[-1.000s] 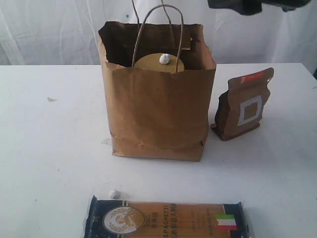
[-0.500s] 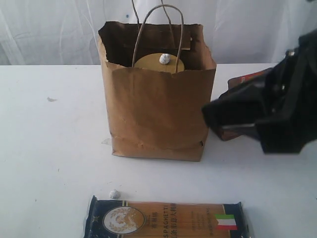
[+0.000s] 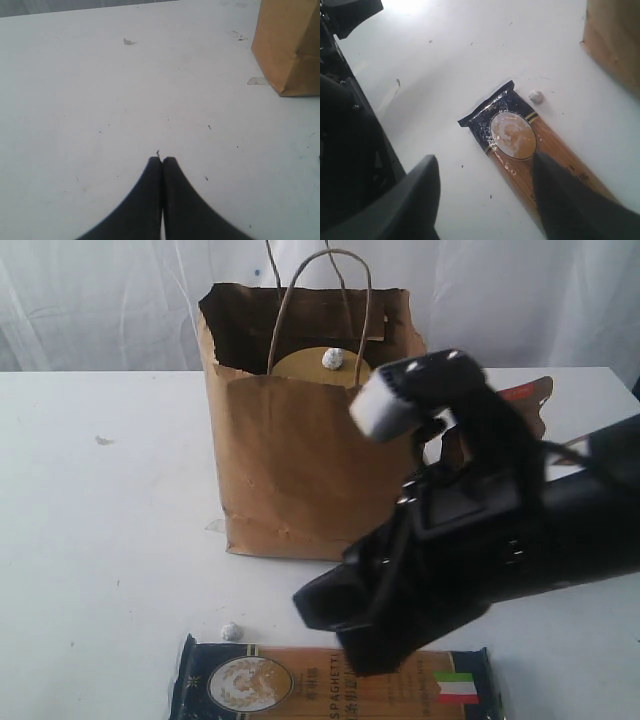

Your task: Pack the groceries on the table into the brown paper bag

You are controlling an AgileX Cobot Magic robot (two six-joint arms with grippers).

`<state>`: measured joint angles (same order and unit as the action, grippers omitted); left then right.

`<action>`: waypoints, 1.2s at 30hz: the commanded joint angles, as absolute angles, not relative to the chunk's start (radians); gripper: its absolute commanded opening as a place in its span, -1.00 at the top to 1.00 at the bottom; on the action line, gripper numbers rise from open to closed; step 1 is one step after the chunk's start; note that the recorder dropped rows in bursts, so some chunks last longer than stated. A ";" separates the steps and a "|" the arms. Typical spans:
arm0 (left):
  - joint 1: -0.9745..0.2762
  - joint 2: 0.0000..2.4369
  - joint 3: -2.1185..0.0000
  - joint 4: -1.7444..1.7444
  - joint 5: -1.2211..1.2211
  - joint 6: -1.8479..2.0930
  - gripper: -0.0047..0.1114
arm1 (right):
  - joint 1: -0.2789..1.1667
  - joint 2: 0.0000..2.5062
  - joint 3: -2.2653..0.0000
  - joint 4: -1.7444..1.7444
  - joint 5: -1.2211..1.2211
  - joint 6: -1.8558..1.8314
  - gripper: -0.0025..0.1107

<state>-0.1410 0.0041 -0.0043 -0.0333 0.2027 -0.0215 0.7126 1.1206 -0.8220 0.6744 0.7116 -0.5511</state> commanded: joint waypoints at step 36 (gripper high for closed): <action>-0.139 0.000 0.000 -0.032 0.203 -0.023 0.92 | 0.877 1.952 -1.126 0.702 0.339 -0.509 0.12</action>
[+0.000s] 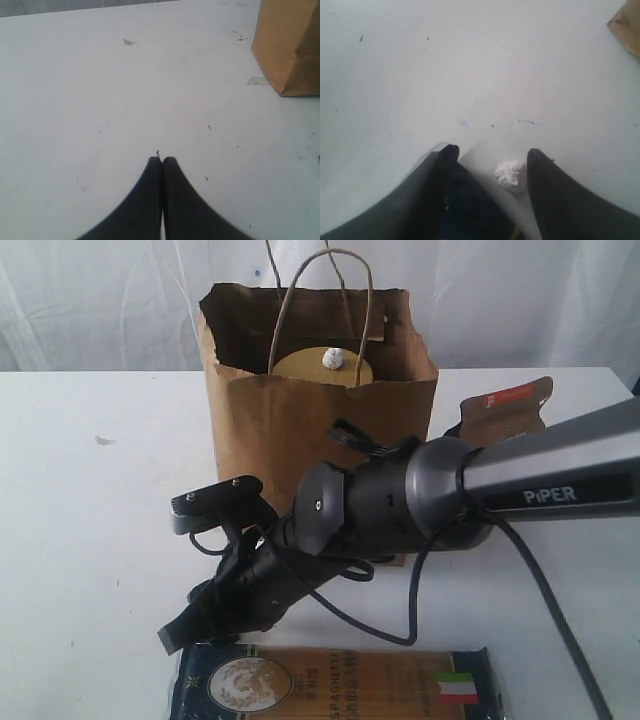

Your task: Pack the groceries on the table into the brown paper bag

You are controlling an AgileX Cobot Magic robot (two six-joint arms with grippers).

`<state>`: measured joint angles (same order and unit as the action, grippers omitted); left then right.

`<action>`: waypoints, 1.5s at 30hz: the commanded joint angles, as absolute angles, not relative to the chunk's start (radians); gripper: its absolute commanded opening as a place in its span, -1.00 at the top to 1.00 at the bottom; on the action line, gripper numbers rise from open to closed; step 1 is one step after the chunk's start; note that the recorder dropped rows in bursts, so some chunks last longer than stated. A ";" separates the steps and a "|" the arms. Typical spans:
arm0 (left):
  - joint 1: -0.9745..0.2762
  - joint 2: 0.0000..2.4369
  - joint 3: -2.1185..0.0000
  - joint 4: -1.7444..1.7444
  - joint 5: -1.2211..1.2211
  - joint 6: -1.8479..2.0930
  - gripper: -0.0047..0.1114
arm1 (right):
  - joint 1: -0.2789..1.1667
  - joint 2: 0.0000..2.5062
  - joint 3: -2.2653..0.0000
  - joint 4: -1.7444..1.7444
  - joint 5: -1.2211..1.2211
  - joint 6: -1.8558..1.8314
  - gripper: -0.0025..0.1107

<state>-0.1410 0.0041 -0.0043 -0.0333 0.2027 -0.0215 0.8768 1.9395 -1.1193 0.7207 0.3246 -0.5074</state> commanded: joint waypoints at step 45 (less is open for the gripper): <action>-0.139 0.000 0.000 -0.032 0.203 -0.023 0.92 | 0.814 1.214 -1.126 0.072 0.394 -0.042 0.96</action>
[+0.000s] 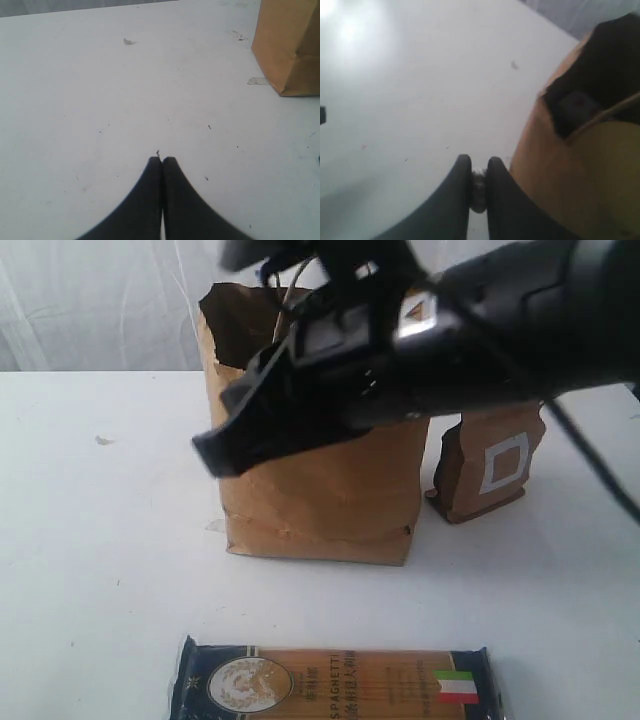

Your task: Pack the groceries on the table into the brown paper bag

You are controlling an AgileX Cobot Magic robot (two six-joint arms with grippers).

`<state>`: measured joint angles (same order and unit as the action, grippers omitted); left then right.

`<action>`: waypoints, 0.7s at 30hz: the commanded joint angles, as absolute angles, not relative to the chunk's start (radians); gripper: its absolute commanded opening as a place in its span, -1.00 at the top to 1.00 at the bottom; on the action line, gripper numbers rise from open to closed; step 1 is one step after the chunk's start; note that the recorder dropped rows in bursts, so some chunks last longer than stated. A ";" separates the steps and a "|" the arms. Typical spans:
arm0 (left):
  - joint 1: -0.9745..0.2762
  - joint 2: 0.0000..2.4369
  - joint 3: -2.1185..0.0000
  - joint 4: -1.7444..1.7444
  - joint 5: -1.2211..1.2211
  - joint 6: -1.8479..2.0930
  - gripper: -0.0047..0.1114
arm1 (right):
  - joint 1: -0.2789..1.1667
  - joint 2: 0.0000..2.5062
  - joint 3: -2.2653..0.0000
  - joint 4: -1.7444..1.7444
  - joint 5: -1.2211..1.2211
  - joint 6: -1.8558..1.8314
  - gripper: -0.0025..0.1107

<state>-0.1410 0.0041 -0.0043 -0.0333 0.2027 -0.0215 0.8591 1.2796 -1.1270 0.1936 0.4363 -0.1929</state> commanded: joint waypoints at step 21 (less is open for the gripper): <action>-0.139 0.000 0.000 -0.032 0.203 -0.023 0.92 | 0.611 1.218 -1.312 0.074 0.404 0.012 0.96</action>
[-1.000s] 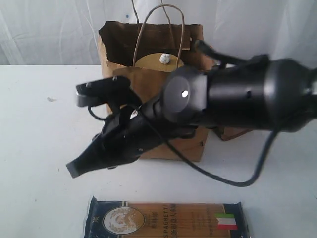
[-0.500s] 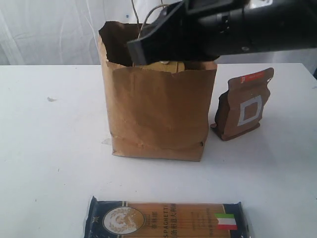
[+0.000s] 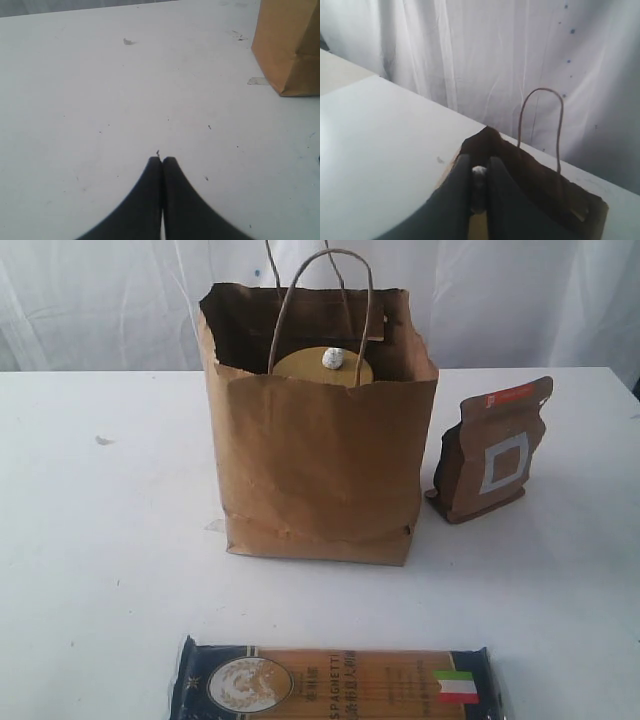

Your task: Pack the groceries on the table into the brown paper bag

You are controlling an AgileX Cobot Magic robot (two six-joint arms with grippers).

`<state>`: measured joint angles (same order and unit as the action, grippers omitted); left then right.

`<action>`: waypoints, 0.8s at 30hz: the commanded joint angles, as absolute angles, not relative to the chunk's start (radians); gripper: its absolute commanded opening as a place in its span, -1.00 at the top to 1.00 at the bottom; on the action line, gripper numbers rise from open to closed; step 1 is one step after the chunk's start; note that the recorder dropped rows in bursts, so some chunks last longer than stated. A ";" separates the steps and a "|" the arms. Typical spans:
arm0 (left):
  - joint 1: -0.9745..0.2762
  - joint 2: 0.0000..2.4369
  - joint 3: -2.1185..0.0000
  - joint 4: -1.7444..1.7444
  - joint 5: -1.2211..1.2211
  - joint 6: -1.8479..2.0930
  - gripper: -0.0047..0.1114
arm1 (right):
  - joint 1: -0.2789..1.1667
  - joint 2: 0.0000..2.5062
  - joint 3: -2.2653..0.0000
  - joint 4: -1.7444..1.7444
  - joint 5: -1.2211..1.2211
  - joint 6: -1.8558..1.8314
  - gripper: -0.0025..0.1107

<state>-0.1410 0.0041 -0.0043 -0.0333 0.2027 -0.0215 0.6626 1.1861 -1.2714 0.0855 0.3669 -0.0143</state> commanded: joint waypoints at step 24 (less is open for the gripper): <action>-0.139 0.000 0.000 -0.032 0.203 -0.023 0.92 | 0.528 1.509 -1.550 0.044 0.600 -0.022 -0.02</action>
